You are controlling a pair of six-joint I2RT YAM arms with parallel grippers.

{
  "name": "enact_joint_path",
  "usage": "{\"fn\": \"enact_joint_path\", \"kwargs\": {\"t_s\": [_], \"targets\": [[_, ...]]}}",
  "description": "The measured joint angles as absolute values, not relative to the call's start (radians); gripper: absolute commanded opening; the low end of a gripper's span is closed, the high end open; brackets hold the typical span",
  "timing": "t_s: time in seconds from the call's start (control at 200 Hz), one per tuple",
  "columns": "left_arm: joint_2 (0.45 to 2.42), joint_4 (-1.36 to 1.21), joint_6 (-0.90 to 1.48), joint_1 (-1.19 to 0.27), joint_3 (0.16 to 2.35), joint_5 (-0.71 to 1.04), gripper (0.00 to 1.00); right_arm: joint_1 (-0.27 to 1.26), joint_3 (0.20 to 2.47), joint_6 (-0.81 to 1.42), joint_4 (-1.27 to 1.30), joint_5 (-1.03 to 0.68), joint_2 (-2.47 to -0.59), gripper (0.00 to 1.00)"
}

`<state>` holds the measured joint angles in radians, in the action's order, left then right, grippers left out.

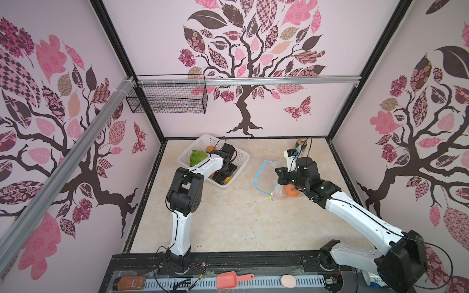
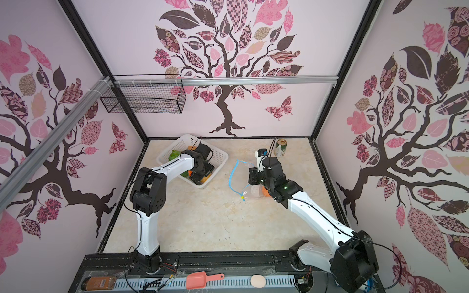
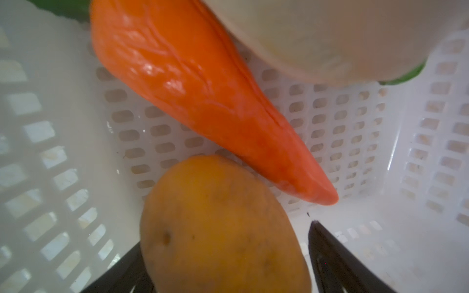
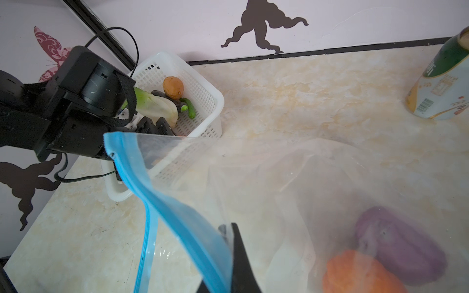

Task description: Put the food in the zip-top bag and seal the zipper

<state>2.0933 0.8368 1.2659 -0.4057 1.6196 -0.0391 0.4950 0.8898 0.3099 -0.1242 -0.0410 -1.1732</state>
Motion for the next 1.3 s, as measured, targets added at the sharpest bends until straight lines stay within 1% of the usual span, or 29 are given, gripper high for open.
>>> {"fn": "enact_joint_path", "kwargs": {"t_s": [0.095,0.15,0.22,0.52,0.795,0.99,1.135,1.3], "targets": [[2.093,0.828,1.254,-0.406,1.619,-0.040,0.74,0.495,0.890,0.310,-0.125,-0.040,-1.173,0.00],[2.093,0.820,1.245,-0.406,1.619,-0.039,0.63,0.495,0.890,0.310,-0.125,-0.040,-1.173,0.00],[2.093,0.808,1.237,-0.406,1.618,-0.039,0.54,0.495,0.890,0.310,-0.125,-0.040,-1.173,0.00],[2.038,0.784,1.195,-0.406,1.587,-0.055,0.31,0.495,0.890,0.310,-0.125,-0.040,-1.173,0.00],[1.871,0.754,1.091,-0.406,1.551,-0.113,0.31,0.495,0.890,0.311,-0.125,-0.041,-1.173,0.00],[1.744,0.702,0.934,-0.406,1.526,-0.122,0.32,0.495,0.890,0.317,-0.125,-0.046,-1.174,0.00],[1.644,0.628,0.804,-0.406,1.446,-0.061,0.32,0.495,0.890,0.326,-0.124,-0.056,-1.174,0.00],[1.534,0.535,0.693,-0.410,1.337,0.072,0.34,0.495,0.890,0.342,-0.123,-0.064,-1.176,0.00]]}}
